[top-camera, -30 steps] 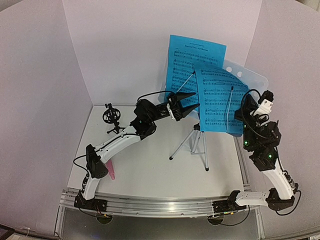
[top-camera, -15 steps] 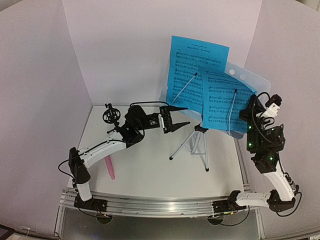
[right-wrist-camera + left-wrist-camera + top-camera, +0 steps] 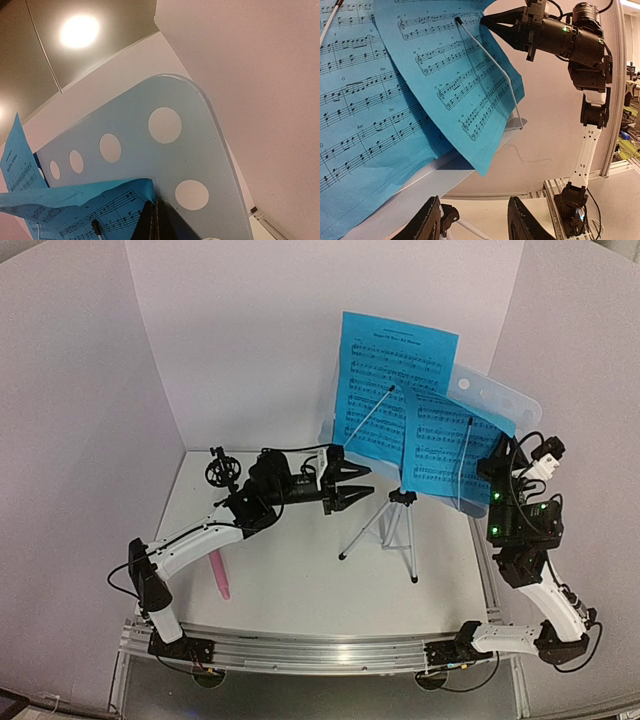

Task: Set up the instrument practice props

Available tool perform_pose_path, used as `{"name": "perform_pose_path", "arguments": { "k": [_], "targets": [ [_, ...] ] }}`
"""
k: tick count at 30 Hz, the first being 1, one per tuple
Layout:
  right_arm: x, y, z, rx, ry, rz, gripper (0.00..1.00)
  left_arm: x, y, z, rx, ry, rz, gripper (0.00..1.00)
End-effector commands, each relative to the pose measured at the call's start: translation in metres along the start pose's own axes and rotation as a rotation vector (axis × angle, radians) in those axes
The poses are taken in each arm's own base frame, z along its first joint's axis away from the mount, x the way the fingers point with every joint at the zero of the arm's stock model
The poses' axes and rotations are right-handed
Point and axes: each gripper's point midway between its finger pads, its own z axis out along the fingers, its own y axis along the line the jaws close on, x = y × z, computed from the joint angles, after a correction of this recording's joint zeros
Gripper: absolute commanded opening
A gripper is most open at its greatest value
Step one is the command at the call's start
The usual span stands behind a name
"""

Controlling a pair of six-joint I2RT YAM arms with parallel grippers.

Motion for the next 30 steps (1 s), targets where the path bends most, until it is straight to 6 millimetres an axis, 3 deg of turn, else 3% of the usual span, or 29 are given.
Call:
{"name": "perform_pose_path", "arguments": {
  "k": [1, 20, 30],
  "targets": [
    [-0.022, -0.004, -0.001, 0.005, -0.101, 0.123, 0.0, -0.005, 0.005, 0.0, -0.033, -0.008, -0.053, 0.46],
    [-0.002, -0.002, 0.004, 0.049, -0.151, 0.244, 0.0, -0.005, 0.004, 0.004, -0.017, -0.036, -0.014, 0.47],
    [0.011, -0.034, -0.009, 0.113, -0.127, 0.28, 0.0, -0.007, 0.004, 0.004, -0.013, -0.045, 0.012, 0.48]
  ]
}}
